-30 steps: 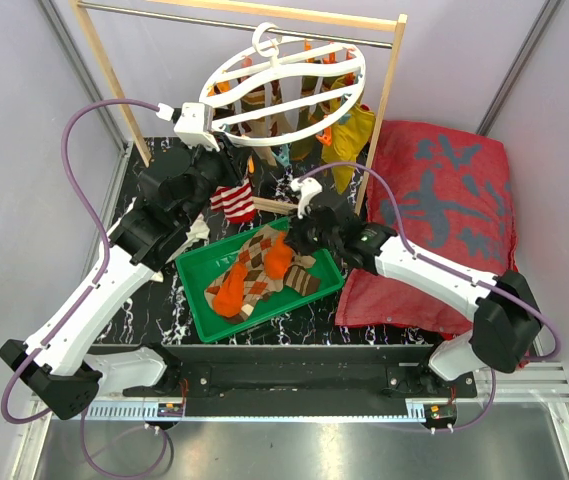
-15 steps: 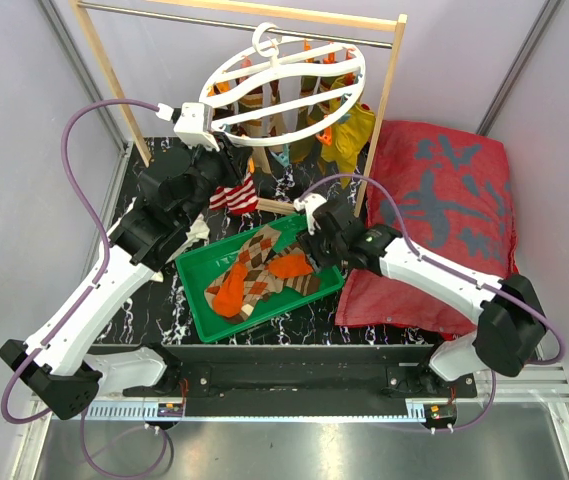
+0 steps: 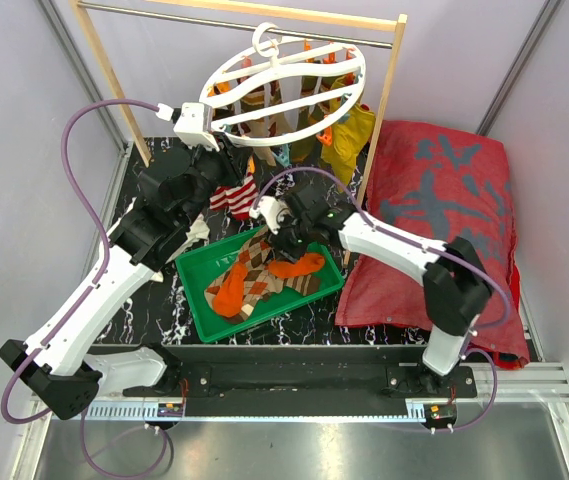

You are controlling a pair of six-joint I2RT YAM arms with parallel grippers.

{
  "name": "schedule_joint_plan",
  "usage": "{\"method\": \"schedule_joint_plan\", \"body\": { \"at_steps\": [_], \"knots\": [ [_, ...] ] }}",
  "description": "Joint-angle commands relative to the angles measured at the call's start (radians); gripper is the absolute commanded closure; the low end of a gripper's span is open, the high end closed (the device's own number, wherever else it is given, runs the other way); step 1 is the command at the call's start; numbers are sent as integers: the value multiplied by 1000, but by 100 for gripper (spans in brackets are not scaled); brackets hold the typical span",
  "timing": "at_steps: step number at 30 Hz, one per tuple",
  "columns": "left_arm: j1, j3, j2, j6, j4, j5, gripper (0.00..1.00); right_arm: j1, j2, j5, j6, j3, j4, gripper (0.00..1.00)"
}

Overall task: Clip the socks to the hanger
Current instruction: Pick up the sock from the bin.

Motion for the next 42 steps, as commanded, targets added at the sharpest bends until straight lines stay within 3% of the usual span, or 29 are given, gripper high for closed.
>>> {"method": "schedule_joint_plan", "body": {
  "at_steps": [1,10,15,19,27,31,37,42],
  "knots": [
    [-5,32,-23,-13,-8,28,100,2,91,-100,-74,65,-27,59],
    [-5,30,-14,-24,-8,42,100,4,197,-142,-68,74,-46,64],
    [-5,30,-18,-25,-11,42,100,4,168,-129,-46,57,-46,79],
    [-5,29,-23,-21,-10,33,100,4,93,-115,-20,33,-40,98],
    [-7,26,-32,-27,-14,32,100,4,-21,-87,63,-53,52,100],
    [-7,29,-40,-33,-13,26,100,4,-169,-86,136,-145,198,100],
    [-7,24,-38,-65,-10,36,100,4,-358,3,265,-305,561,100],
    [-7,15,-35,-82,-4,42,100,4,-430,55,328,-349,749,100]
  ]
}}
